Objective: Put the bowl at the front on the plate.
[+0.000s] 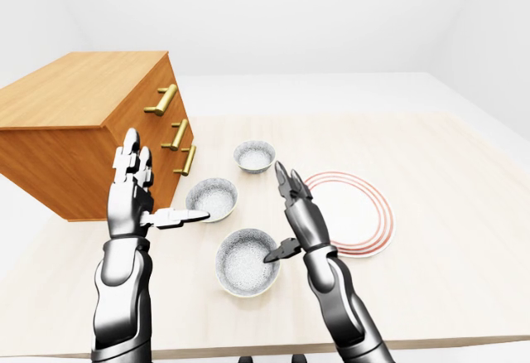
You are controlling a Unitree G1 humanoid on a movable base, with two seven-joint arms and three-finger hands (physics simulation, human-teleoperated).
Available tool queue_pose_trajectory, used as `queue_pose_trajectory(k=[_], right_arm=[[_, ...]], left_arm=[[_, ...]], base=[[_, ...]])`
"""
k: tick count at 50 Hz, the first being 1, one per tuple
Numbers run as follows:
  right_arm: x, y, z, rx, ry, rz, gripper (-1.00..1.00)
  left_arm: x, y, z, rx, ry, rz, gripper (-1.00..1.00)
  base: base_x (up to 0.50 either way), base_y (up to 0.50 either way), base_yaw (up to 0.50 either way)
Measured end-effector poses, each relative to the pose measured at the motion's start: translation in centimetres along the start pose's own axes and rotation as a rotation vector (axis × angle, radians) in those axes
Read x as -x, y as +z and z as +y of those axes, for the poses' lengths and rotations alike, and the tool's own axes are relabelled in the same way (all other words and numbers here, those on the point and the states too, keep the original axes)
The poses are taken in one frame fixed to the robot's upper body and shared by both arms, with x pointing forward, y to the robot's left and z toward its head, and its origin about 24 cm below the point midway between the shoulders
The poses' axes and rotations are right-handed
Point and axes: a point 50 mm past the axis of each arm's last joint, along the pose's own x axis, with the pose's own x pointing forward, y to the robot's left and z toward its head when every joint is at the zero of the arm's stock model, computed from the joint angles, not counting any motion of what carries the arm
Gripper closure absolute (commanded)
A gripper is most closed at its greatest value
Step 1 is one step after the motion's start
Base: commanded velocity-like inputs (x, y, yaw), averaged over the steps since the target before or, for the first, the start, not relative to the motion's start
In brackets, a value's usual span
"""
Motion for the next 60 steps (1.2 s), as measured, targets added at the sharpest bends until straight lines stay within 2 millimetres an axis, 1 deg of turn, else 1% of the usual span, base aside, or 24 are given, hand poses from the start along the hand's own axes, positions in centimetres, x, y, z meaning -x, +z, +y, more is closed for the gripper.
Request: queue_pose_trajectory(k=[39, 60], right_arm=[[-0.6, -1.9, 2.3, -0.003, 0.028, 0.091, -1.00], [-0.6, -1.6, 3.4, -0.009, 0.049, 0.092, -1.00]], left_arm=[[0.1, 0.1, 0.0, 0.000, -0.003, -0.004, -0.99], [0.1, -0.1, 0.0, 0.000, -0.005, 0.005, -0.98]], base=[[0.00, 0.00, 0.00], [0.00, 0.00, 0.00]])
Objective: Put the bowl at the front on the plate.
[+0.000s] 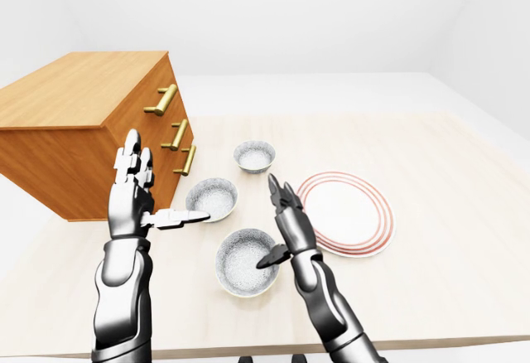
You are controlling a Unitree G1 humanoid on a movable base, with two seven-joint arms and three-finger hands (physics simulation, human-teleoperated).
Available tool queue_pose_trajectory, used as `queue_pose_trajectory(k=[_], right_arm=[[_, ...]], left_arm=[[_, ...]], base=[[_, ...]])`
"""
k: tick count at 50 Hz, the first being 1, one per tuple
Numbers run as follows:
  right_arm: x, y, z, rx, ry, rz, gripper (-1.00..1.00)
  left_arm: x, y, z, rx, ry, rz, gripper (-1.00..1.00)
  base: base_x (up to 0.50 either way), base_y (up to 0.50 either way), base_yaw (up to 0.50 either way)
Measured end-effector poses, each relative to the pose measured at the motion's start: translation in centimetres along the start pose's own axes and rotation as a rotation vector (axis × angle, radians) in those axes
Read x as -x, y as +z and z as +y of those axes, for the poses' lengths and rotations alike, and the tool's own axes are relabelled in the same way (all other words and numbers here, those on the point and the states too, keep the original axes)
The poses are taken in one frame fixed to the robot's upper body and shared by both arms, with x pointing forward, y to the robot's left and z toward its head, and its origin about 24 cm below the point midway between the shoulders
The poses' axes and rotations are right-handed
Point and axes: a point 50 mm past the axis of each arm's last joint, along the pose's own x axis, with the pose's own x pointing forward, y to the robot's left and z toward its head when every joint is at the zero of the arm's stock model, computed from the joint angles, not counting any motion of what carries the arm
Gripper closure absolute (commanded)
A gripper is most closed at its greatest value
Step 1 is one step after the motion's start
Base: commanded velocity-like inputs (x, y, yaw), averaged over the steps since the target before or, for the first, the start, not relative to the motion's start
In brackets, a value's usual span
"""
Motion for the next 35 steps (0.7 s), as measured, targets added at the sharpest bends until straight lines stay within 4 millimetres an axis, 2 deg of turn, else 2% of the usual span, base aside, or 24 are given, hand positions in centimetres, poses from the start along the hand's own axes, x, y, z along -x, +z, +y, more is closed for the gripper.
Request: queue_pose_trajectory(k=[35], right_arm=[[0.0, -0.4, 1.2, 0.004, 0.023, 0.024, -1.00]], left_arm=[[0.1, 0.3, 0.0, 0.000, -0.001, -0.012, -0.99]], base=[[0.00, 0.00, 0.00]])
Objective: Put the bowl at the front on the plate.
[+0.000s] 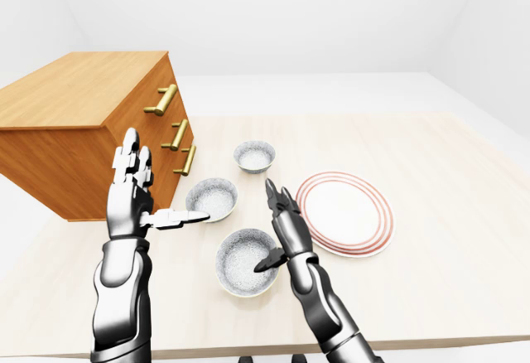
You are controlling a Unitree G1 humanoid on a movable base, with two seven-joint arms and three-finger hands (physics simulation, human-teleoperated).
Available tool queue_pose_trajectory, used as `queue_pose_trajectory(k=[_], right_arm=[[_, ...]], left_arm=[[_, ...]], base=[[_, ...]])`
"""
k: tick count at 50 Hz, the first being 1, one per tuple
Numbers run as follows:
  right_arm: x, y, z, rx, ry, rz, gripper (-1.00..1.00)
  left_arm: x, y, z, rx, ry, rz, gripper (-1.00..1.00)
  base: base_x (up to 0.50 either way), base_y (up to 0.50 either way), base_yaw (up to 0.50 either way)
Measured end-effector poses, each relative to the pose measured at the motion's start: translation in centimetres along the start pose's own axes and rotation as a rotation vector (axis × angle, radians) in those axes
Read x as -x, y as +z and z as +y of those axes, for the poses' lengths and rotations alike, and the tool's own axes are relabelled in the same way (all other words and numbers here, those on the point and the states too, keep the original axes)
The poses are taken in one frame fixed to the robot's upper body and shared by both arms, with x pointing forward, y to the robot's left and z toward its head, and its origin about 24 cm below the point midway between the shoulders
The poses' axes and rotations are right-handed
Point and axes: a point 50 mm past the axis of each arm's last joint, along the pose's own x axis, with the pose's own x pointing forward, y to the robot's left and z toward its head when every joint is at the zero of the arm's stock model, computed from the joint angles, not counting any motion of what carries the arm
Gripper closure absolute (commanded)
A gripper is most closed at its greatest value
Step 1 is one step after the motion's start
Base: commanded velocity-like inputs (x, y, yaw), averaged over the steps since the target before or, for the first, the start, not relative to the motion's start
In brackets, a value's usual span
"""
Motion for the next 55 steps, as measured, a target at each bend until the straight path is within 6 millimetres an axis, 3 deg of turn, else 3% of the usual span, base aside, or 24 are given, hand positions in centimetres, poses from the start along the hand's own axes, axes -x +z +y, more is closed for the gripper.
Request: queue_pose_trajectory(k=[55], right_arm=[[0.0, -1.4, 1.7, 0.012, 0.026, 0.068, -1.00]], left_arm=[[0.0, -0.2, 0.0, -0.001, -0.004, 0.007, -0.99]], base=[[0.00, 0.00, 0.00]])
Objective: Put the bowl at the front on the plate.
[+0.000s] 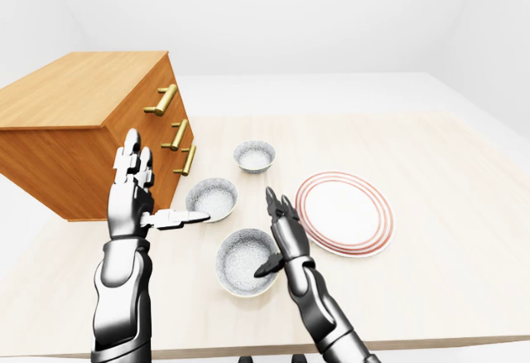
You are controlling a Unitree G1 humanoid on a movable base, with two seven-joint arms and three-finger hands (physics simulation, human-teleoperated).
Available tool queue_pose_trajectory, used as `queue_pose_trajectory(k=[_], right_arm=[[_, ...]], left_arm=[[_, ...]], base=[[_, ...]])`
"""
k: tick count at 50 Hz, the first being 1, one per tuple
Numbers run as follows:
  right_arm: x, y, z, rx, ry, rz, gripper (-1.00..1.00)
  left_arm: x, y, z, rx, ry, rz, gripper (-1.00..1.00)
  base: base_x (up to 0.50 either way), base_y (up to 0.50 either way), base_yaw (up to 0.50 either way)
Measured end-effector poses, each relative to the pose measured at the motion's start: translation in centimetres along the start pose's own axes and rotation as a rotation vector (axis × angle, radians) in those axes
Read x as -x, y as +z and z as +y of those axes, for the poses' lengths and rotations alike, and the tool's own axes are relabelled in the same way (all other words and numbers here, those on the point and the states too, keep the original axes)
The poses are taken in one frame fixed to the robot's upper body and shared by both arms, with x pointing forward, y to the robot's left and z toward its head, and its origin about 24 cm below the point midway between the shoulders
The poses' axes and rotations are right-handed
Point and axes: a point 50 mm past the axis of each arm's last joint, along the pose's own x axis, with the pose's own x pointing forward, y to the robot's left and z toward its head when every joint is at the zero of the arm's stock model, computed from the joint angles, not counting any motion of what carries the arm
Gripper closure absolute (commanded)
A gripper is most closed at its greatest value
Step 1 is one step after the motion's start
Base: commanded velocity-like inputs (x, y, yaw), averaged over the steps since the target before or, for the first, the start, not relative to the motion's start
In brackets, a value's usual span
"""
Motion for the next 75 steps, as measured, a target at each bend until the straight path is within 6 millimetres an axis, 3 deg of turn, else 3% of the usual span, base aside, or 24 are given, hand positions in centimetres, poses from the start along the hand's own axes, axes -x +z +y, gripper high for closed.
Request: queue_pose_trajectory(k=[30, 32, 34, 35, 36, 37, 41, 57, 69, 75], right_arm=[[-0.1, -0.2, 0.3, 0.006, 0.003, 0.007, -1.00], [-0.1, -0.2, 0.3, 0.006, 0.003, 0.007, -0.28], [-0.1, -0.2, 0.3, 0.006, 0.004, 0.008, -0.01], [0.0, -0.2, 0.3, 0.007, 0.005, 0.008, 0.44], [0.0, -0.2, 0.3, 0.006, 0.005, 0.008, 0.64], [0.0, -0.2, 0.4, 0.006, 0.006, 0.009, 0.71], [0.0, -0.2, 0.3, 0.003, 0.003, 0.009, 0.84], [0.2, -0.2, 0.5, -0.076, 0.020, 0.011, 0.69], [0.1, 0.2, -0.2, -0.088, 0.017, 0.004, 0.97], [-0.1, 0.8, -1.2, -0.101, 0.003, -0.025, 1.00]], left_arm=[[0.0, -0.1, 0.0, 0.001, -0.001, 0.003, -0.99], [0.0, 0.0, 0.0, 0.001, -0.001, 0.001, -0.98], [0.0, 0.0, 0.0, 0.001, -0.001, 0.001, -0.98], [0.0, 0.0, 0.0, 0.001, -0.001, 0.000, -0.98], [0.0, 0.0, 0.0, 0.001, -0.001, -0.001, -0.98], [0.0, 0.0, 0.0, 0.001, -0.001, -0.001, -0.98], [0.0, 0.1, 0.0, 0.000, -0.001, -0.004, -0.98], [0.0, 0.1, 0.0, 0.001, 0.000, -0.005, -0.98], [0.0, 0.1, 0.0, 0.002, 0.001, -0.003, -0.99], [0.0, 0.0, 0.0, 0.002, 0.001, 0.001, -0.99]], base=[[0.00, 0.00, 0.00], [0.00, 0.00, 0.00], [0.00, 0.00, 0.00], [0.00, 0.00, 0.00], [0.00, 0.00, 0.00], [0.00, 0.00, 0.00], [0.00, 0.00, 0.00], [0.00, 0.00, 0.00], [0.00, 0.00, 0.00], [0.00, 0.00, 0.00]])
